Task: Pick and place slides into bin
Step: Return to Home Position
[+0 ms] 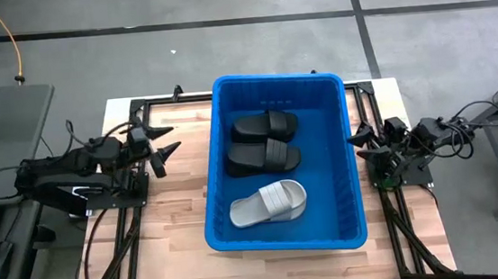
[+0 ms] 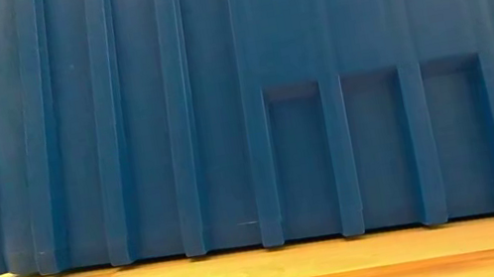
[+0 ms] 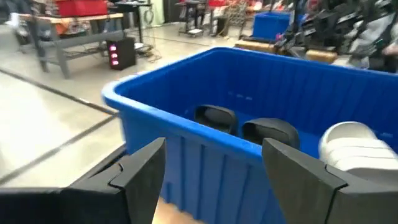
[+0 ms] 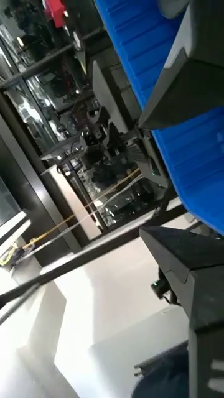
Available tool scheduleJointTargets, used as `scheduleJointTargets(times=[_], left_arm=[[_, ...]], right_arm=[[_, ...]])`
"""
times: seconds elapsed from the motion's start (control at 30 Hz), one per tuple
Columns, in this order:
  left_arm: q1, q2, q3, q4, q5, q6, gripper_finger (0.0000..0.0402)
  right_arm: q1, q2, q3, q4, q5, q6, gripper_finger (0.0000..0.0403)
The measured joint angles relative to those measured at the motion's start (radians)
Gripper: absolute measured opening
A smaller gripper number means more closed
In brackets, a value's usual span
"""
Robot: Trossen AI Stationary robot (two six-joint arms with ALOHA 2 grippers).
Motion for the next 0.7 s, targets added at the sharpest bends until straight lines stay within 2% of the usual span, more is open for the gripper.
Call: scheduleJointTargets(times=[0.1,0.2,0.37,0.7], left_arm=[[0.000,-0.034,-0.082,0.141,0.033,0.001,0.0255],[0.000,-0.069,-0.128,0.186,0.037,0.028,0.0255],[0.000,-0.147,-0.156,0.062,-0.003,-0.012,0.0255],[0.000,-0.335,-0.158,-0.167,-0.058,-0.036,0.0255]], right_arm=[[0.000,-0.001,0.000,0.004,-0.009,-0.013,0.0256],[0.000,-0.001,-0.016,0.003,-0.008,-0.011,0.0256],[0.000,-0.001,-0.111,0.142,-0.042,-0.014,0.0256],[0.000,-0.002,-0.147,0.176,-0.059,-0.026,0.0256]])
